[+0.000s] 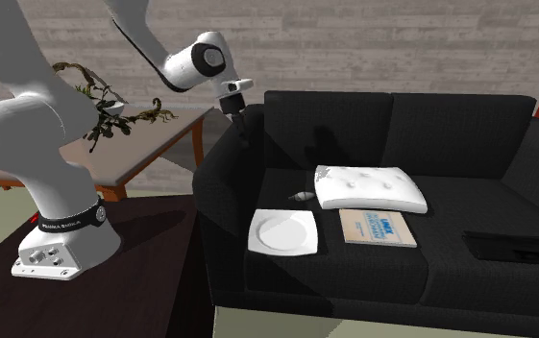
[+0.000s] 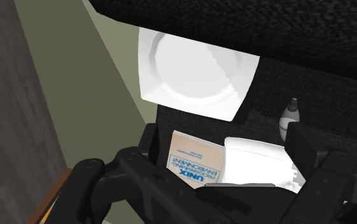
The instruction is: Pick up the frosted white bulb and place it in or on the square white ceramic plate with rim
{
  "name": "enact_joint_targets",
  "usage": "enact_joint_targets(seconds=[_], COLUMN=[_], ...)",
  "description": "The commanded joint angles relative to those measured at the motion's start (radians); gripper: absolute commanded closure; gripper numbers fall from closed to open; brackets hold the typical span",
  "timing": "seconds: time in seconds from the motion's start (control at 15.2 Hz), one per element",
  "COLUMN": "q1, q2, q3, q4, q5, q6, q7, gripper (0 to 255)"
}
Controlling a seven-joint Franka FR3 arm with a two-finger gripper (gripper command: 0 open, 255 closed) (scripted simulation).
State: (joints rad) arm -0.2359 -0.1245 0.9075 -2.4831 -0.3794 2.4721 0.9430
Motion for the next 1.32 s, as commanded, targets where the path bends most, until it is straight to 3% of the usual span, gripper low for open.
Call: enact_joint_targets(seconds=[0.0,0.07,0.2,0.46,0.79,1.25], q1=[-0.057,-0.049,0.028,0.198,0.364,0.554], q2=[0.147,0.228,0.367,0.574,0.787,1.065], q3=[0.073,0.076,0.024,-0.098,-0.208,-0.323], q4=[0.06,0.096,0.168,0.312,0.507,0.833], q5=[-0.232,-0.346,-0.517,-0.717,-0.863,-0.972], q6=[-0.017,-0.048,-0.109,-0.203,-0.29,-0.377], q7=[0.202,0.296,0.436,0.596,0.698,0.734], gripper=[0,0,0,0,0,0])
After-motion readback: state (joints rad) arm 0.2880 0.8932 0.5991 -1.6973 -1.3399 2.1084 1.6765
